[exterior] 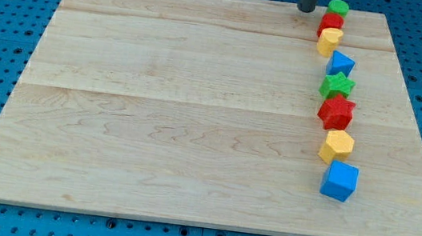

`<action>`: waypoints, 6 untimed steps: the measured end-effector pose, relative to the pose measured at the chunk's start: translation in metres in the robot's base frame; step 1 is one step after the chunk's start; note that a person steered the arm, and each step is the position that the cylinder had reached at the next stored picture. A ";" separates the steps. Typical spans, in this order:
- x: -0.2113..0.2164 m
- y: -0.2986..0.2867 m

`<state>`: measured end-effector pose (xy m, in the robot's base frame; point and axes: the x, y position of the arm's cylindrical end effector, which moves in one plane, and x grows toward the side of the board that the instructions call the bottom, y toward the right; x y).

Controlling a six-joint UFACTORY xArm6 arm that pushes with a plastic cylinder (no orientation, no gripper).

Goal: Move the arm parallel to the left of the blue triangle

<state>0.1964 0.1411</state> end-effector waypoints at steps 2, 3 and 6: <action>0.008 0.000; 0.036 -0.012; 0.148 -0.075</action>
